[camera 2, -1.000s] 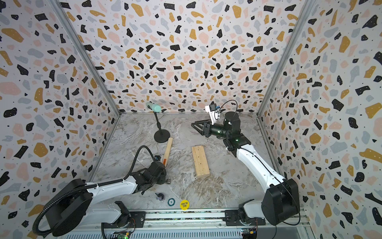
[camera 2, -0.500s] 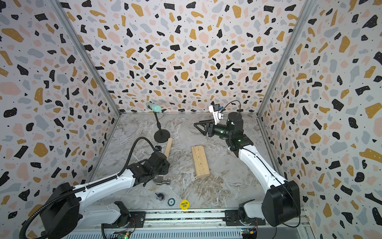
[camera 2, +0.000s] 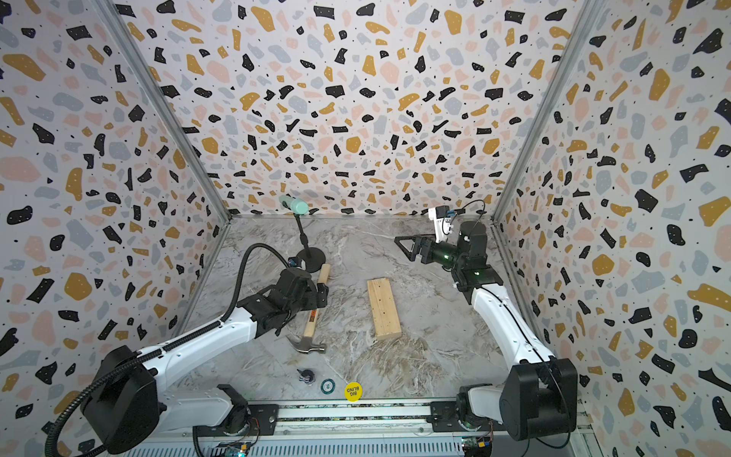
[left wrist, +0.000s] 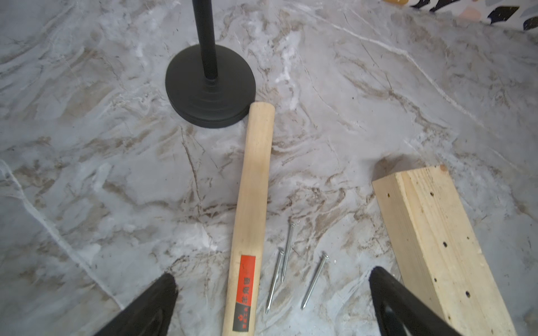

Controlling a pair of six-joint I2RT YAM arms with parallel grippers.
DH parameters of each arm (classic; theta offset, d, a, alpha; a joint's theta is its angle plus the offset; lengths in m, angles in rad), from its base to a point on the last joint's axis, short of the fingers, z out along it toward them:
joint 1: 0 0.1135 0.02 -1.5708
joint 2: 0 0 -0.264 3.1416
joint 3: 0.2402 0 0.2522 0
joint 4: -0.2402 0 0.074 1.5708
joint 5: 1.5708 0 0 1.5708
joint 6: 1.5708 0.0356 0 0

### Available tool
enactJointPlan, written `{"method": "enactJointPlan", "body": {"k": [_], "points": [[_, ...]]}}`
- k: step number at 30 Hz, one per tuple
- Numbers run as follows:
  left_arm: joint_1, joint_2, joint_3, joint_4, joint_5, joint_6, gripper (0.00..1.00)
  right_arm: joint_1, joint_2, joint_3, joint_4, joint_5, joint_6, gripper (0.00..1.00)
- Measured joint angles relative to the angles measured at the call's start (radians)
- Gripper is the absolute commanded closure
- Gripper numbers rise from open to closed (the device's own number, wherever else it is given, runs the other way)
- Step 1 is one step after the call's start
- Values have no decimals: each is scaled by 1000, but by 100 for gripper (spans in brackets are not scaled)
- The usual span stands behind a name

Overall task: Use a claw hammer to pull out a nail
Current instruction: Reset both arms

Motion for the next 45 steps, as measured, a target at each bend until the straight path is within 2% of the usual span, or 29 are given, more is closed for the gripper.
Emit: {"method": "enactJointPlan", "body": {"k": [7, 11, 20, 27, 37, 45], "points": [[66, 0, 37, 19, 3, 10, 0, -44, -37, -88, -5, 44, -23, 1], [109, -7, 35, 21, -43, 7, 0, -58, -66, -140, -4, 80, -27, 1], [198, -134, -53, 84, -140, 3, 1, -126, -114, -246, -4, 158, -27, 1], [254, -193, -132, 121, -158, 7, 0, -151, -145, -335, 10, 218, -21, 1], [280, -189, -226, 233, -243, 68, 0, -151, -233, -479, 116, 315, -28, 1], [284, -146, -252, 323, -269, 134, 0, -150, -221, -488, 167, 344, -34, 1]]}}
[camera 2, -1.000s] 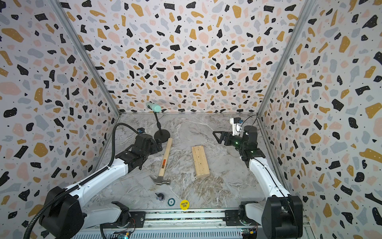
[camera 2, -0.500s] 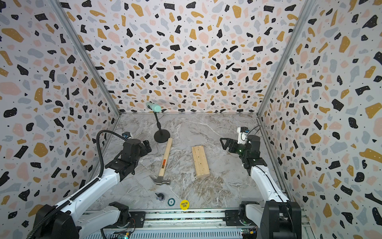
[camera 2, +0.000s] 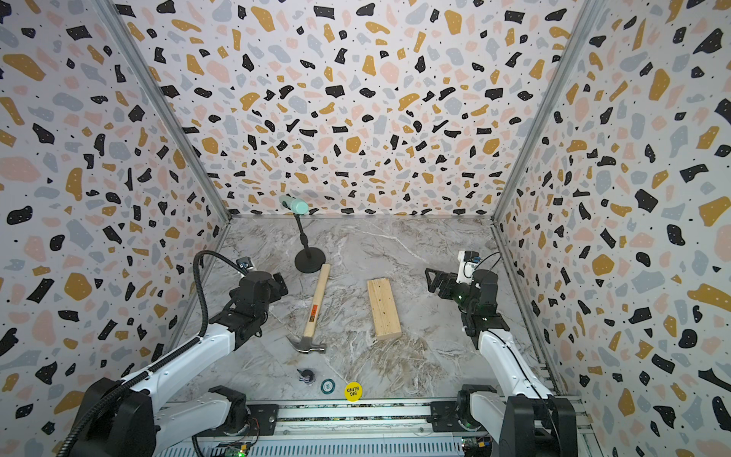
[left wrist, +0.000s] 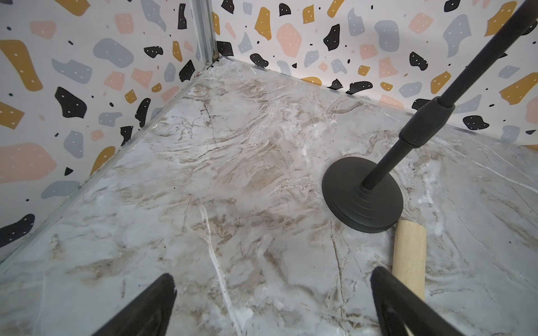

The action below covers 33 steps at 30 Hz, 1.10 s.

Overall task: Use a claw hammer to pull out a nail
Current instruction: Reset both arms

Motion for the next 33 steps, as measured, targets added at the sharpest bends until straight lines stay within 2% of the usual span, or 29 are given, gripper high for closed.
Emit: {"method": "enactJointPlan", "body": {"k": [11, 18, 25, 33], "points": [[0, 113, -2, 90, -143, 112, 0, 77, -5, -30, 50, 161, -110, 1], [2, 109, -81, 270, -197, 237, 0, 85, -10, -63, 117, 278, -205, 1], [44, 100, -233, 507, -180, 325, 1, 85, 41, -92, 240, 305, -274, 1], [104, 147, -319, 756, -69, 410, 0, 85, 114, -169, 376, 359, -337, 1]]}}
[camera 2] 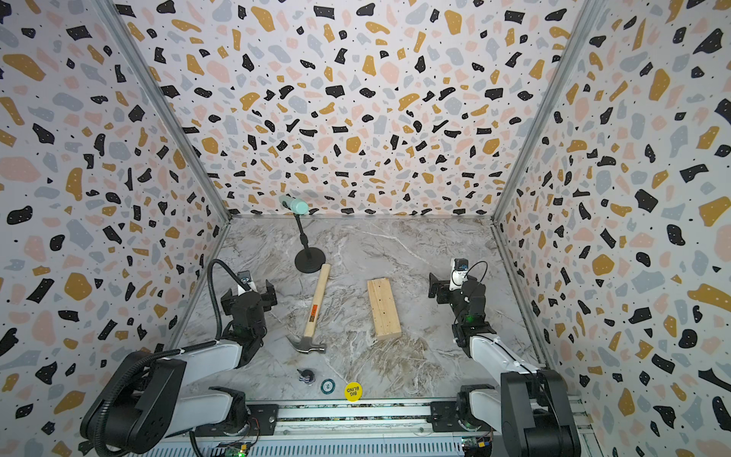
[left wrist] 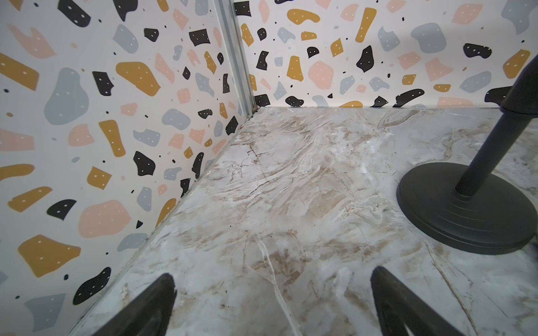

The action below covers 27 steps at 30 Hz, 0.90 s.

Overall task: Use a claw hammer to pull out a nail
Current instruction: Reset both arms

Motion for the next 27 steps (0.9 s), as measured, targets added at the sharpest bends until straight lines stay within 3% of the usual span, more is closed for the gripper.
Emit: {"method": "enactJointPlan", "body": {"k": [9, 21, 27], "points": [[22, 80, -119, 290, 95, 48, 0, -5, 78, -41, 135, 26, -45, 2], [37, 106, -138, 364, 158, 58, 1, -45, 121, -150, 365, 27, -77, 1], [37, 106, -138, 369, 162, 58, 0, -52, 233, -172, 512, 6, -86, 1]]}}
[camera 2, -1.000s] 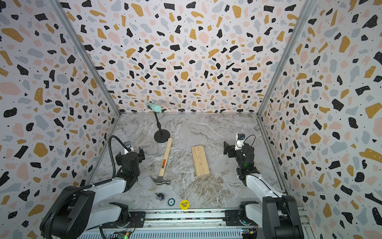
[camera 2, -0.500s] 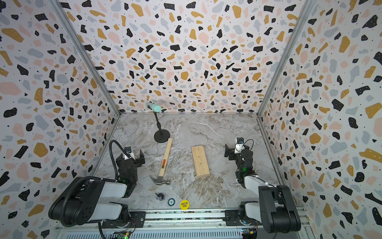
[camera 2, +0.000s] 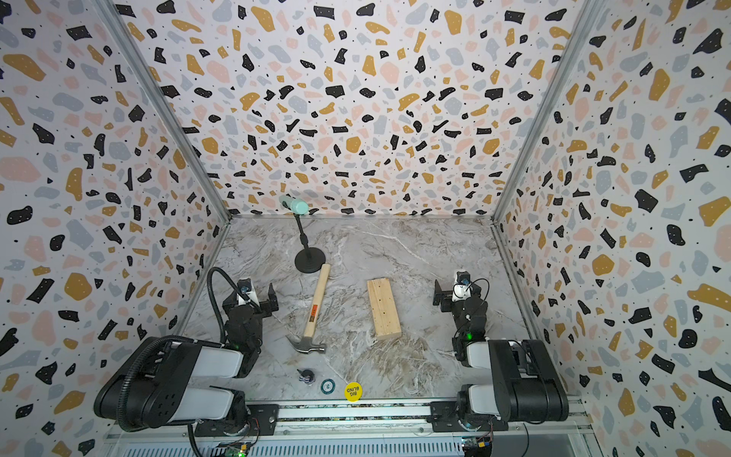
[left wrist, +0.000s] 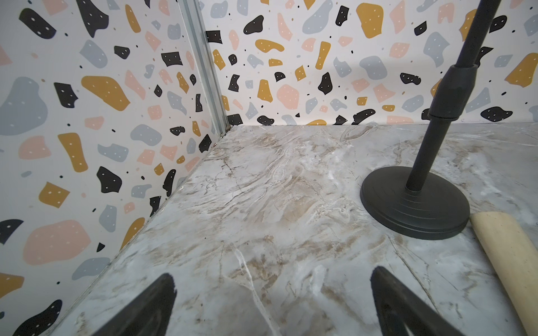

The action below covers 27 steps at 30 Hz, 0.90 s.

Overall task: Use a claw hammer to pull out a nail
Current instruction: Reset both arms

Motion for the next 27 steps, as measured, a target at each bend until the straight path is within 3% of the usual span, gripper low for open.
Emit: {"method": "enactJointPlan", "body": {"k": [5, 27], "points": [[1, 0, 0, 0, 6, 0, 1, 5, 92, 5, 40, -34, -24, 2], [1, 0, 0, 0, 6, 0, 0, 19, 97, 38, 25, -32, -49, 1]]}}
